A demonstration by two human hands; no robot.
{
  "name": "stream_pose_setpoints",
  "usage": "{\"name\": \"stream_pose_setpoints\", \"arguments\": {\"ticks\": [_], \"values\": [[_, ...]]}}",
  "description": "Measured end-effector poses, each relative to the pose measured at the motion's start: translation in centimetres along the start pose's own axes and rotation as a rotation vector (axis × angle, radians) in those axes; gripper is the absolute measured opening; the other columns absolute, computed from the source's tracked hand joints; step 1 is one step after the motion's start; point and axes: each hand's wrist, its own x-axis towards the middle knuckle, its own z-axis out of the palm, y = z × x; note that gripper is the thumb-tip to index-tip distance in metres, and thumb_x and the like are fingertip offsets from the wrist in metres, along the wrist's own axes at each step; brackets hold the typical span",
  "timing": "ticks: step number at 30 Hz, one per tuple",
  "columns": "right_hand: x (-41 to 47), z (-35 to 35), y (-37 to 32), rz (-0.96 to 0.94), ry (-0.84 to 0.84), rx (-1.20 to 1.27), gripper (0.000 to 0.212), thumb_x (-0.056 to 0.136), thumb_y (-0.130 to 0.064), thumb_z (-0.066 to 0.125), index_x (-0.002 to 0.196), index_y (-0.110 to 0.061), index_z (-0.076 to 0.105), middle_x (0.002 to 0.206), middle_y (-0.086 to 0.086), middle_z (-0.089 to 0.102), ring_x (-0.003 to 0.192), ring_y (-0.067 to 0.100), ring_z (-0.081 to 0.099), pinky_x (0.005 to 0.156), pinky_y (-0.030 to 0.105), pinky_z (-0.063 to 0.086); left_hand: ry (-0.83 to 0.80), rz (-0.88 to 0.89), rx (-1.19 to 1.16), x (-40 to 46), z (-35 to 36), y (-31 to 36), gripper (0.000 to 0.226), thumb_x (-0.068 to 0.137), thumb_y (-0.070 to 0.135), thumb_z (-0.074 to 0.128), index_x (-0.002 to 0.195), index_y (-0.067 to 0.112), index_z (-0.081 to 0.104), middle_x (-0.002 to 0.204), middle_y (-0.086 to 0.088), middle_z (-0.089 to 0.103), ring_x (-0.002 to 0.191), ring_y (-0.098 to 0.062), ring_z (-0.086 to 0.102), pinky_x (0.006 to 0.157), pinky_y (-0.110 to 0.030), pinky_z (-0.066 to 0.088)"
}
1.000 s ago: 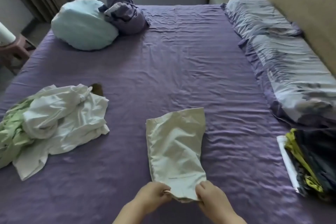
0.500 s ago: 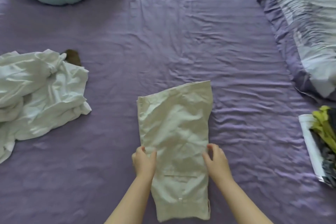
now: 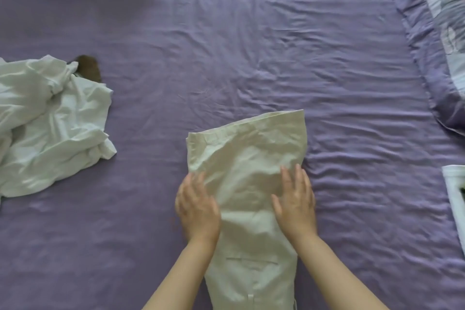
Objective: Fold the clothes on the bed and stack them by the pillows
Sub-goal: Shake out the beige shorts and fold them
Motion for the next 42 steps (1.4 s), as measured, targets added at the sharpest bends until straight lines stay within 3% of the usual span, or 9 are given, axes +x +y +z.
{"name": "stream_pose_setpoints", "arguments": {"ticks": [4,8,10,13,15,23,28,35,42], "values": [[3.6,0.7,-0.8,-0.341,-0.034,-0.177,0.067,0.079,-0.037,0.071,0.139,-0.021,0.044,0.149,0.021,0.032,0.137,0.043,0.027,0.105,0.062,0.024,-0.290,0.477,0.276,2.9,2.6,2.0,0.058,0.099,0.035,0.037,0.151,0.032,0.012,0.159,-0.003,-0.007,0.145,-0.027,-0.017,0.115,-0.046,-0.016],[8.1,1.9,0.7,-0.404,-0.217,-0.333,0.064,0.093,-0.058,0.035,0.149,-0.034,0.012,0.158,0.007,-0.002,0.145,0.031,-0.006,0.112,0.054,-0.007,-0.389,0.330,0.415,6.1,5.4,0.9,0.072,0.086,0.073,0.013,0.138,0.041,-0.025,0.142,0.002,-0.044,0.129,-0.024,-0.045,0.105,-0.055,-0.026],[9.1,1.8,1.8,-0.408,-0.162,-0.177,0.060,0.094,-0.050,0.042,0.147,-0.027,0.027,0.157,0.009,0.012,0.145,0.032,0.007,0.114,0.049,0.004,-0.382,0.290,0.418,6.5,6.1,0.3,0.077,0.082,0.077,0.011,0.137,0.042,-0.029,0.141,0.000,-0.048,0.129,-0.025,-0.047,0.105,-0.056,-0.027],[9.8,0.3,3.8,-0.071,0.211,0.176,0.055,0.090,-0.023,0.059,0.141,-0.010,0.040,0.150,0.016,0.031,0.139,0.032,0.029,0.110,0.045,0.026,-0.329,0.265,0.359,6.0,6.0,1.2,0.082,0.082,0.076,0.017,0.148,0.036,-0.014,0.153,-0.006,-0.032,0.135,-0.025,-0.040,0.109,-0.054,-0.024],[10.8,-0.6,4.8,0.133,0.158,0.367,0.064,0.090,-0.017,0.061,0.144,-0.005,0.030,0.150,0.017,0.030,0.140,0.030,0.026,0.114,0.045,0.022,-0.223,0.329,0.195,6.2,5.3,3.7,0.081,0.086,0.067,0.037,0.152,0.029,0.008,0.159,-0.008,-0.010,0.143,-0.023,-0.024,0.115,-0.049,-0.016],[11.1,-2.5,4.6,-0.208,0.207,0.370,0.034,0.067,0.010,0.069,0.098,-0.003,0.065,0.098,0.011,0.060,0.093,0.032,0.052,0.081,0.021,0.032,-0.368,0.633,-0.057,12.8,3.4,17.0,0.081,0.083,0.026,0.062,0.150,0.031,0.016,0.153,0.008,0.029,0.146,-0.017,0.006,0.117,-0.043,-0.004],[10.2,-3.4,6.1,0.043,0.081,0.749,0.035,0.077,0.012,0.052,0.080,-0.020,0.063,0.105,-0.006,0.056,0.100,0.012,0.054,0.079,0.008,0.039,-0.281,0.741,-0.182,11.4,2.0,14.5,0.013,0.071,0.007,0.075,0.079,0.015,0.070,0.094,0.001,0.068,0.107,-0.028,0.055,0.100,-0.045,0.030],[14.6,-4.3,4.4,0.221,0.010,0.820,0.005,0.085,-0.016,0.064,0.089,-0.019,0.063,0.088,-0.008,0.064,0.082,0.007,0.058,0.063,0.002,0.039,-0.365,0.647,-0.327,10.1,2.3,13.1,0.015,0.070,-0.003,0.075,0.073,0.006,0.064,0.113,-0.002,0.065,0.123,-0.029,0.050,0.100,-0.055,0.036],[18.5,-3.9,3.1,0.394,-0.252,0.749,0.050,0.081,-0.029,0.070,0.124,-0.010,0.054,0.111,0.004,0.063,0.102,0.020,0.060,0.088,0.033,0.049,-0.586,0.819,-0.148,12.6,0.6,14.6,0.026,0.076,0.018,0.076,0.072,0.031,0.053,0.150,0.012,0.033,0.147,-0.013,0.000,0.118,-0.039,0.008]]}}
